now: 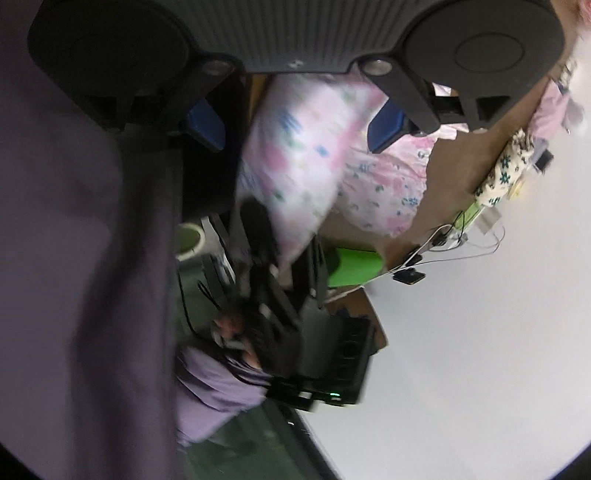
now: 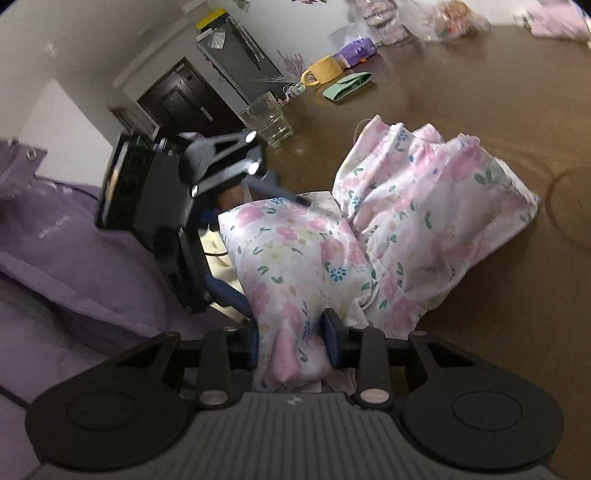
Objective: Fold clothes
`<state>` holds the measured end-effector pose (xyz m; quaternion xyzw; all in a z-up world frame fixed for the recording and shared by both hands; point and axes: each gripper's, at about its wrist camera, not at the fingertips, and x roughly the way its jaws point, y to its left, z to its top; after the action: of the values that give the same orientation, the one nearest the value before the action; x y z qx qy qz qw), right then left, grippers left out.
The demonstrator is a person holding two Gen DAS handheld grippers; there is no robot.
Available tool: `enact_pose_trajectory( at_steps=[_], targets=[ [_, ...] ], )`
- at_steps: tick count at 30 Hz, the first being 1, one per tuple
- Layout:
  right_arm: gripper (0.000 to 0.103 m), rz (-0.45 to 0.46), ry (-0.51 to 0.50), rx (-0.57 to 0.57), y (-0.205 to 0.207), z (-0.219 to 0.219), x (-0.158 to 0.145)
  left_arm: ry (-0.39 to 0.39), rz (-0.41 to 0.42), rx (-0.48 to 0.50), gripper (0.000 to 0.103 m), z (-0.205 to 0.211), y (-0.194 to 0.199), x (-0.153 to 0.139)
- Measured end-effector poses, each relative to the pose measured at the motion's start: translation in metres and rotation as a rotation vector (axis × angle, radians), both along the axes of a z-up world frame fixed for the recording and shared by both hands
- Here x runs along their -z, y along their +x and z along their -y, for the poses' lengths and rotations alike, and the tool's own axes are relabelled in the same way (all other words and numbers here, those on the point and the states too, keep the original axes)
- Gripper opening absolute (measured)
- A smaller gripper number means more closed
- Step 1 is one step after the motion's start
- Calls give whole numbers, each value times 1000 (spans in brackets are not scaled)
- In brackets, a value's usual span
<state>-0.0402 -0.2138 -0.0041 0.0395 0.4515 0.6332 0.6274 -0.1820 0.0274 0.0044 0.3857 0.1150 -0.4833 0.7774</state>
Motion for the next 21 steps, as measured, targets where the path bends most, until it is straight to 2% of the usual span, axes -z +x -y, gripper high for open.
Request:
enact_pose_trajectory(
  at_steps=[2,4,5,6,7,8,9,10,11,12,14,18,19,21],
  targets=[
    [32,-24,10,-20,0,-2,0,10,-29,-8,82,3,5,4],
    [32,-36,20,-44,-5,-5,-2,-1,-104,-6,66,4,15,3],
    [32,-31,19,-49,-8,-7,-5,-6,-153,-5,52,4,21,1],
    [34,-11,10,-44,-12,-9,-8,-20,-218,-14,48,2,29,-1],
    [40,19,10,-18,-15,-7,-12,-38,-289,-28,46,-1,38,-3],
    [53,51,17,17,-19,-2,-16,-66,-347,-42,44,-4,45,-4],
    [63,83,24,52,-23,2,-20,-104,-404,-57,35,-8,52,-6],
    [87,129,41,98,-29,8,-24,-149,-483,-78,32,-14,60,-8],
    [103,192,63,157,-36,16,-27,-197,-583,-107,31,-20,72,-9],
    [102,246,85,207,-44,23,-28,-240,-671,-135,31,-25,83,-10],
    [103,278,115,264,-52,29,-26,-306,-801,-180,31,-34,100,-8],
    [101,350,174,362,-63,32,-24,-337,-937,-184,31,-37,120,-8],
    [96,335,176,381,-59,32,-23,-344,-981,-178,31,-37,126,-8],
    [84,230,183,393,-48,32,-17,-374,-1069,-190,32,-40,136,-6]
  ],
)
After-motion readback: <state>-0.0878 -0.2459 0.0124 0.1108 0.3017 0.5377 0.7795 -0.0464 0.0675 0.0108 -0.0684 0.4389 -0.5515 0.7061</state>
